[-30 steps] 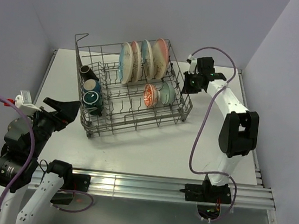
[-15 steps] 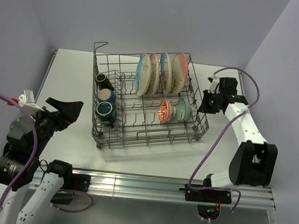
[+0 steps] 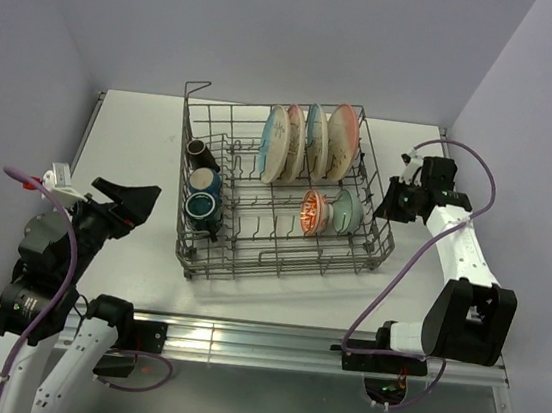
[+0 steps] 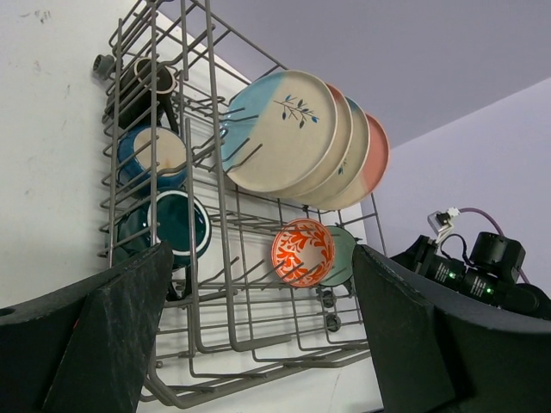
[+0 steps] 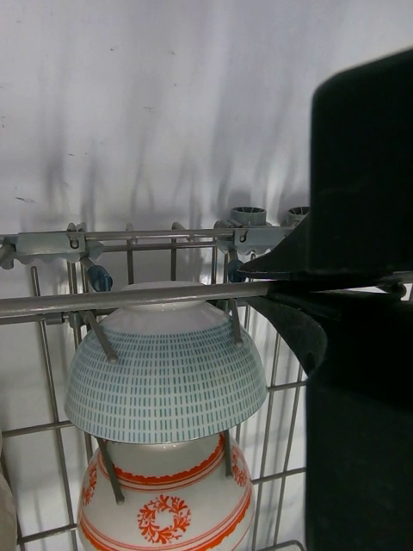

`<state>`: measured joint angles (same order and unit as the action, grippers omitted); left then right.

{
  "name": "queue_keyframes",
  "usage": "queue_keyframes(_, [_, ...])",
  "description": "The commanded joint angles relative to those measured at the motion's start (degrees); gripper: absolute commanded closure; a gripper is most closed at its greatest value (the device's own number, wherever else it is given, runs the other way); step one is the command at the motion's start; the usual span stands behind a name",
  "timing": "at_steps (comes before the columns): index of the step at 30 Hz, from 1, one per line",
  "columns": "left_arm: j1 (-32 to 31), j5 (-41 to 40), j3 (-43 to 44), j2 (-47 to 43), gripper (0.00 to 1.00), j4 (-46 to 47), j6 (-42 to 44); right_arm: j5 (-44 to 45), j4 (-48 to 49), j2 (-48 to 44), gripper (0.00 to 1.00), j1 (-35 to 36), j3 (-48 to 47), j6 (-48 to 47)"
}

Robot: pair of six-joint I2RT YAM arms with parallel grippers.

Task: Load the mixed dishes into the dish rack
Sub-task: Insert the plate into the dish rack

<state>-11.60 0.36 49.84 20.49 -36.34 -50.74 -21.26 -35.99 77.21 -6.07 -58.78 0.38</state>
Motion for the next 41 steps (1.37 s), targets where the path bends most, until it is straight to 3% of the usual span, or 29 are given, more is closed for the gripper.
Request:
queue_keyframes(1, [0.2, 1.8, -0.4, 0.3, 0.08, 3.6, -0.1, 1.5, 0.4, 0.1, 1.0, -1.9, 1.0, 10.5])
queue_keyframes(4, [0.1, 2.2, -0.1, 0.6, 0.09, 3.6, -0.1, -0.4, -0.8, 1.7, 1.0, -1.6, -1.0, 9.2])
queue_keyframes(7, [0.2, 1.8, 0.6, 0.8, 0.08, 3.3, 0.6, -0.5, -1.5, 1.3, 0.87, -1.5, -1.2, 7.6])
queue_keyframes(8, [0.2, 1.8, 0.7, 0.8, 0.08, 3.4, 0.8, -0.2, -2.0, 0.5, 0.7, -1.5, -1.2, 6.3])
queue_keyframes(11, [0.2, 1.9, 1.0, 1.0, 0.08, 3.8, 1.1, 1.1, -3.1, -1.4, 0.43, -1.6, -1.9, 3.1])
queue_keyframes(14, [0.2, 2.2, 1.0, 1.6, 0.08, 4.8, 1.4, 2.6, -4.6, -3.5, 0.31, -1.7, -4.4, -1.5])
queue_keyframes(21, [0.1, 3.8, 2.9, 4.1, 0.08, 6.6, 4.9, 8.3, -8.5, -6.8, 0.25, -1.8, -16.2, -9.9])
queue_keyframes(25, [0.1, 4.8, 4.1, 3.8, 0.08, 7.9, 8.3, 12.0, -5.0, -11.4, 0.2, -1.8, -19.3, -10.8])
queue_keyframes(28, [0.2, 3.6, 5.2, 3.0, 0.07, 7.5, 10.2, 16.6, -0.6, -15.3, 0.14, -1.7, -18.9, -7.2])
queue_keyframes(29, [0.2, 3.3, 5.5, 2.7, 0.06, 7.3, 10.8, 18.0, 0.9, -16.2, 0.06, -1.7, -18.7, -4.9])
queue_keyframes(41, [0.2, 3.9, 6.2, 4.1, 0.05, 7.0, 12.2, 24.5, 4.4, -28.1, 0.0, -1.7, -11.3, -4.2])
